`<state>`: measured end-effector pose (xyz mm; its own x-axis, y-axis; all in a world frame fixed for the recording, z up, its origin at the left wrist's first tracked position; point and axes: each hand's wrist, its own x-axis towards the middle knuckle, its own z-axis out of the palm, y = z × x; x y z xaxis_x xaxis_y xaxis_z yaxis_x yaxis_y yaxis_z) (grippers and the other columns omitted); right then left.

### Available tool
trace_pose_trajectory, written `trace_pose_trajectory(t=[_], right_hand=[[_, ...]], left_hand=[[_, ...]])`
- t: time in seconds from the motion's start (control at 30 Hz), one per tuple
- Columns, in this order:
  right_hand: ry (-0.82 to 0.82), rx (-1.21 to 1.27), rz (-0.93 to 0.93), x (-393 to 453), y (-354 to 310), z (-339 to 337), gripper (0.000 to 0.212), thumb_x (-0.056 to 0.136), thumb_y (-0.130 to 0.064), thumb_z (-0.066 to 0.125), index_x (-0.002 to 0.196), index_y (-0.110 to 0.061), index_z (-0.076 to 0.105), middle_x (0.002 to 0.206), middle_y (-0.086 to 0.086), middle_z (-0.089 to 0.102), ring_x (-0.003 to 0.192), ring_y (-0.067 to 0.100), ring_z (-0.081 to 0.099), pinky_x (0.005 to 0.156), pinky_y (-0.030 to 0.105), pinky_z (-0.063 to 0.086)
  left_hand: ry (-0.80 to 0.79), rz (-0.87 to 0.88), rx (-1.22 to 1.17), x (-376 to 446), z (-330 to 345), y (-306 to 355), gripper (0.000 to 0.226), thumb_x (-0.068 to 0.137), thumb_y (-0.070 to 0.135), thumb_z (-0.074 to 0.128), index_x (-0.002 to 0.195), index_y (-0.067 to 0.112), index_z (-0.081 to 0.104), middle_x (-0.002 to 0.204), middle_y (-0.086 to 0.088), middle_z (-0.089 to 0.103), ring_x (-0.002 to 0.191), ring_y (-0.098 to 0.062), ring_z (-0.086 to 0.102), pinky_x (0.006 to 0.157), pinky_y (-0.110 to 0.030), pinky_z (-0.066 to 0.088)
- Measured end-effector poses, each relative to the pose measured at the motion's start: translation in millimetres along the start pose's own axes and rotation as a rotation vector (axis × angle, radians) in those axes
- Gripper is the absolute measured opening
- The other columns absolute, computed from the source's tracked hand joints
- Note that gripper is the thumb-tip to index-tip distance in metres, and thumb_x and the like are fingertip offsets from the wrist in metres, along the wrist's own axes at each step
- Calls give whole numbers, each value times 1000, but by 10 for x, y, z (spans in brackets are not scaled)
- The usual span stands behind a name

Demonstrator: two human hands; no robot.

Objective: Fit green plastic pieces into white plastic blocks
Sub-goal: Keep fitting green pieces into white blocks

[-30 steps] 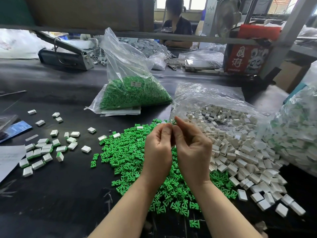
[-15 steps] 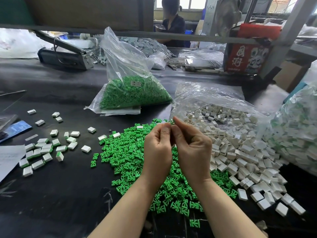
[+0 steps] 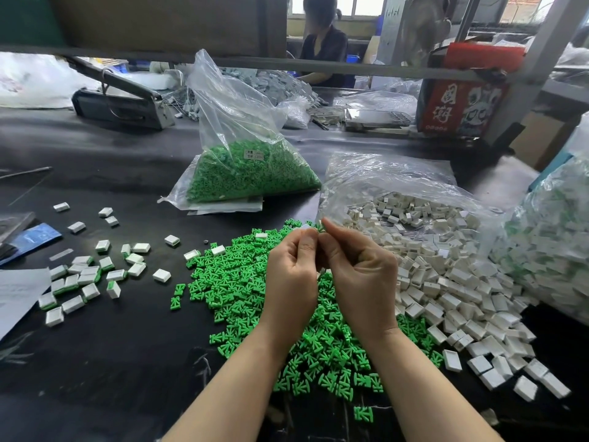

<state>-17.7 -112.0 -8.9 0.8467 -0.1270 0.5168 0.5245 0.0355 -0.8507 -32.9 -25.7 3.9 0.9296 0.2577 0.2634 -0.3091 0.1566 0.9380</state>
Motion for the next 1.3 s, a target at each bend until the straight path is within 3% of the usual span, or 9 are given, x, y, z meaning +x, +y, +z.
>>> trace_pose_trajectory(t=[0.13,0.23,0.47,0.77,0.9,1.0,1.1,1.2,1.3], right_hand=[[5,-1,-4,4,5,-2,27,86,-4,71,112,-11,71,95,-1,77,83,17,75,74,37,62],[-3,27,13,5,8,7,28,86,-3,71,111,-15,71,94,-2,77,83,17,75,75,34,61],[-40,119,69,25,-8,3,28,86,2,69,109,-14,71,93,-4,77,82,17,75,74,24,59],[-51,86,44,33,-23,-21,28,85,2,70,111,-9,70,91,-7,77,79,12,74,71,21,58],[-51,64,30,20,-28,-26,29,85,2,70,110,-12,70,90,-10,76,79,11,74,71,20,58],[-43,8,24,34,-36,-31,29,85,0,70,110,-15,71,90,-6,77,79,13,74,71,24,59],[-27,61,104,68,-48,-55,27,84,-3,71,106,-18,72,92,-3,77,82,14,74,74,26,58],[8,127,182,81,-61,-75,27,88,-12,70,114,-13,67,98,0,75,89,10,73,74,20,57],[-74,49,239,71,-55,-39,21,89,-27,66,105,-14,67,88,-6,72,80,3,67,69,20,51]], left_hand=[[-10,-20,-5,18,-12,-37,28,104,9,42,93,-7,62,88,-31,62,81,-25,60,74,-36,53],[-17,-21,10,23,-18,-34,28,104,8,42,91,-7,61,83,-22,62,78,-24,57,69,-33,51],[-5,-3,68,28,-33,-4,28,104,9,43,91,-7,62,91,-39,58,78,-29,56,75,-58,50],[-40,-4,85,33,-62,-7,27,104,8,43,92,-10,59,91,-40,58,79,-31,57,77,-59,50],[-59,2,100,32,-70,-10,28,104,9,43,92,-11,59,91,-39,58,78,-44,58,78,-62,48],[-87,12,125,67,-111,-22,29,104,11,45,90,-8,61,83,-33,60,73,-29,56,72,-54,49],[-137,18,164,116,-145,-37,27,102,13,49,87,-2,66,72,-11,64,68,-11,56,65,-31,48],[-128,-33,51,112,-100,-37,29,102,20,50,91,3,71,83,-14,71,72,-8,61,68,-20,47],[-60,-35,-29,92,-57,-41,29,97,28,54,105,8,73,98,-9,70,88,-5,65,77,-15,48]])
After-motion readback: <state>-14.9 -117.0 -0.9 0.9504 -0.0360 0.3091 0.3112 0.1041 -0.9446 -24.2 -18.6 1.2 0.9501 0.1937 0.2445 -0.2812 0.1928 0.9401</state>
